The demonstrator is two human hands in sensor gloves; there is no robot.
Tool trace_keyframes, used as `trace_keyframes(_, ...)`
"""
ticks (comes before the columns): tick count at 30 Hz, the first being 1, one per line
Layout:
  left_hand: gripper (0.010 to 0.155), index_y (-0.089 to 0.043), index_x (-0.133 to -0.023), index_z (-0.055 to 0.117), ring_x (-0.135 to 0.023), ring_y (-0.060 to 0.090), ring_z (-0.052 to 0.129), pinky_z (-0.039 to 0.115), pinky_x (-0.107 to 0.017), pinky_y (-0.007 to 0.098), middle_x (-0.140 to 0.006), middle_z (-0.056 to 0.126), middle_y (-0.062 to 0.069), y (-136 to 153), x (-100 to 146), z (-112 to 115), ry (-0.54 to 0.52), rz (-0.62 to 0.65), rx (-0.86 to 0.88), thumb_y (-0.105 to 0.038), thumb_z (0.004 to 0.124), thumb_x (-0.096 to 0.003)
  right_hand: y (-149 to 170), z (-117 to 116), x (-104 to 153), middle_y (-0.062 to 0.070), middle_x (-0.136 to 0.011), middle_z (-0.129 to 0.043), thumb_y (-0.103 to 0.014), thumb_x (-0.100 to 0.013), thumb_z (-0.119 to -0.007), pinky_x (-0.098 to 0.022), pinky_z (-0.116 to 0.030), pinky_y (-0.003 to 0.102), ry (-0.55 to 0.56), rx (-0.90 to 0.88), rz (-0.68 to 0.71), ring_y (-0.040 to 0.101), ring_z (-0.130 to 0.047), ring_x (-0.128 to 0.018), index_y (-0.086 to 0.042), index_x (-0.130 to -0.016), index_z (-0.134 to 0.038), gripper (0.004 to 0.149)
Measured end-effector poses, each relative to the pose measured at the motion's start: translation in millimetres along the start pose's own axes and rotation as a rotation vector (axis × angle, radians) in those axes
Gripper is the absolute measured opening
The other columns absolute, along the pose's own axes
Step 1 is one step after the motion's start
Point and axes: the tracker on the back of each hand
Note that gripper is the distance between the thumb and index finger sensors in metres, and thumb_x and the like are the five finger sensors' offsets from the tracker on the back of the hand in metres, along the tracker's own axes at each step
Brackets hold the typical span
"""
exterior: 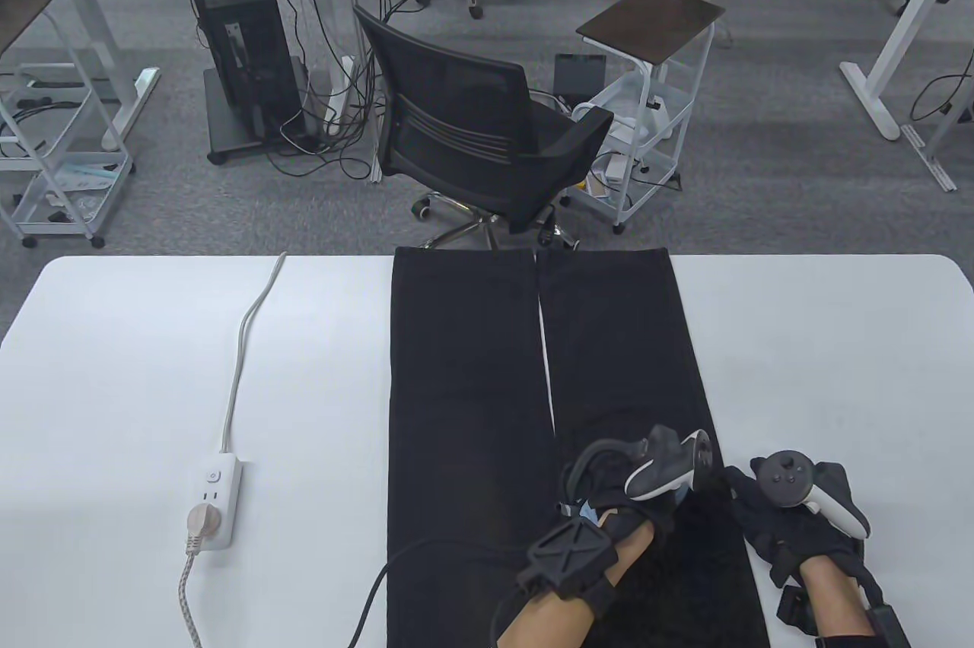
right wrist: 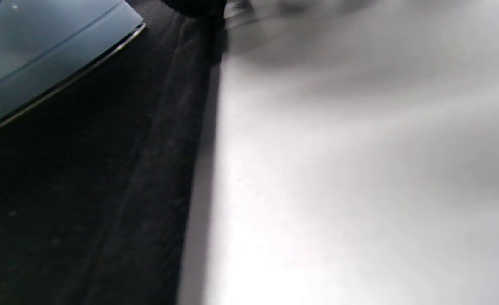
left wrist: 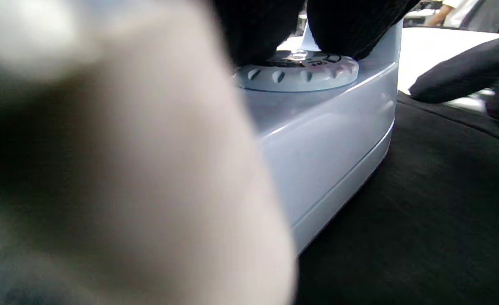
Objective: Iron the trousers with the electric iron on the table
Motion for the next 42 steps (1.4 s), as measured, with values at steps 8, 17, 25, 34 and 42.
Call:
trace_keyframes(8, 0.049, -0.011, -0.093, 0.067, -0.043, 0.015, 0.099, 0.082, -0.057, 0.056, -0.054, 0.091, -0.004, -25, 53, 15, -0.023, 0.137, -0.049, -0.05, 0.075, -0.064, 0, 0, 0, 0.021, -0.119, -0.006, -0.034, -0.066, -0.053, -0.062, -0.024, 0.081, 0.002, 0.008, 0.0, 0.058, -0.006, -0.101, -0.027, -0.116, -0.028, 0.056)
trace_keyframes(17, 0.049, -0.012, -0.093, 0.067, -0.043, 0.015, 0.099, 0.082, -0.058, 0.055, -0.055, 0.091, -0.005, -24, 53, 15, -0.017, 0.191, -0.04, -0.051, 0.076, -0.064, 0, -1, 0, 0.021, -0.119, -0.006, -0.035, -0.066, -0.053, -0.062, -0.024, 0.081, 0.003, 0.016, -0.004, 0.057, -0.006, -0.101, -0.027, -0.116, -0.027, 0.056)
trace_keyframes(25, 0.05, -0.013, -0.094, 0.066, -0.045, 0.015, 0.098, 0.08, -0.06, 0.055, -0.056, 0.09, -0.005, 0, 2, 0, -0.022, 0.058, -0.014, -0.051, 0.075, -0.0642, 0, -3, 1, 0.021, -0.119, -0.005, -0.034, -0.066, -0.052, -0.062, -0.024, 0.081, 0.009, 0.023, -0.008, 0.057, -0.005, -0.101, -0.027, -0.115, -0.026, 0.056)
trace_keyframes(34, 0.05, -0.014, -0.095, 0.066, -0.045, 0.014, 0.098, 0.08, -0.062, 0.054, -0.056, 0.09, -0.006, 42, -60, -17, -0.023, -0.042, 0.016, -0.052, 0.075, -0.0641, 0, -3, 1, 0.022, -0.119, -0.005, -0.036, -0.066, -0.052, -0.061, -0.024, 0.082, -0.006, 0.021, 0.0, 0.058, -0.005, -0.101, -0.026, -0.116, -0.026, 0.057)
trace_keyframes(42, 0.049, -0.015, -0.094, 0.065, -0.046, 0.015, 0.097, 0.08, -0.062, 0.055, -0.056, 0.09, -0.006, 57, -81, -24, 0.008, -0.067, 0.04, -0.052, 0.074, -0.0637, -1, -2, 0, 0.022, -0.119, -0.005, -0.036, -0.067, -0.052, -0.061, -0.024, 0.082, -0.013, 0.009, 0.001, 0.058, -0.005, -0.101, -0.026, -0.116, -0.026, 0.057)
Point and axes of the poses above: the tracker on the back of each hand, its own y axis roughly to the little-finger side, its own x axis roughly from the fingertips to the wrist, z = x × y
